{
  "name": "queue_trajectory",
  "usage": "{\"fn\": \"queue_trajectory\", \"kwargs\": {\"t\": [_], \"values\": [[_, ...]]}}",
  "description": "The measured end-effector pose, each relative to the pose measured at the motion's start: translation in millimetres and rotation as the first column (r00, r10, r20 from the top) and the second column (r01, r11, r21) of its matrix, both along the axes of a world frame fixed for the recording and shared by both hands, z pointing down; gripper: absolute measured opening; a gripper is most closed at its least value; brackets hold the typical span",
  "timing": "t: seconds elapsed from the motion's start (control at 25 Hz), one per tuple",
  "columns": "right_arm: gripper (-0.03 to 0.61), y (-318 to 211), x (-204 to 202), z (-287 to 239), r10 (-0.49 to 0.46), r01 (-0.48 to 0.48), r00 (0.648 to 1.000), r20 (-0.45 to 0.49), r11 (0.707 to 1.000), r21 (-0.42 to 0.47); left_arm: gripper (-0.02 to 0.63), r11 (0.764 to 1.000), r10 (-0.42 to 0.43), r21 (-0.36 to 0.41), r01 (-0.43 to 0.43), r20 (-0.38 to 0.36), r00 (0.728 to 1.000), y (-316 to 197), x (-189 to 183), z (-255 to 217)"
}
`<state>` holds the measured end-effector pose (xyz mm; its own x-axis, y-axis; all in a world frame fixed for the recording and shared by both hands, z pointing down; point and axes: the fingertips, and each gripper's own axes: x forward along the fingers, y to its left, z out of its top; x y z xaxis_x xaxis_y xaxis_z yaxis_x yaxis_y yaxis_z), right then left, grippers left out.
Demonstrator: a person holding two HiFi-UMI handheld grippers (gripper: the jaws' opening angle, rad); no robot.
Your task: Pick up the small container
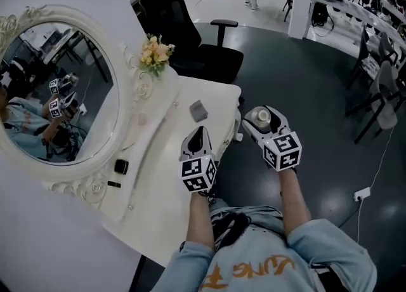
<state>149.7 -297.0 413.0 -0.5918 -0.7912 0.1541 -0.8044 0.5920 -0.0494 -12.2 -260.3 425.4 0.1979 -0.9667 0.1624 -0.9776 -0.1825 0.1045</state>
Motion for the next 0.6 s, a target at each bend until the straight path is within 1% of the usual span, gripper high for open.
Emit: {"fn": "queue_trajectory", "kwargs": {"t": [0.32,0.6], "values": [[0.334,-6,22,-2,0.032,-0.032,0.999,0.004,0.999,0.005,0.021,0.999,0.037,0.002,-0.037,0.022,0.999,-11,22,-5],[0.334,-7,38,-4,0.057,-0.057,0.998,-0.012,0.998,0.015,0.021,0.998,0.056,0.005,-0.056,0.022,0.998,-18,35,-7]]}}
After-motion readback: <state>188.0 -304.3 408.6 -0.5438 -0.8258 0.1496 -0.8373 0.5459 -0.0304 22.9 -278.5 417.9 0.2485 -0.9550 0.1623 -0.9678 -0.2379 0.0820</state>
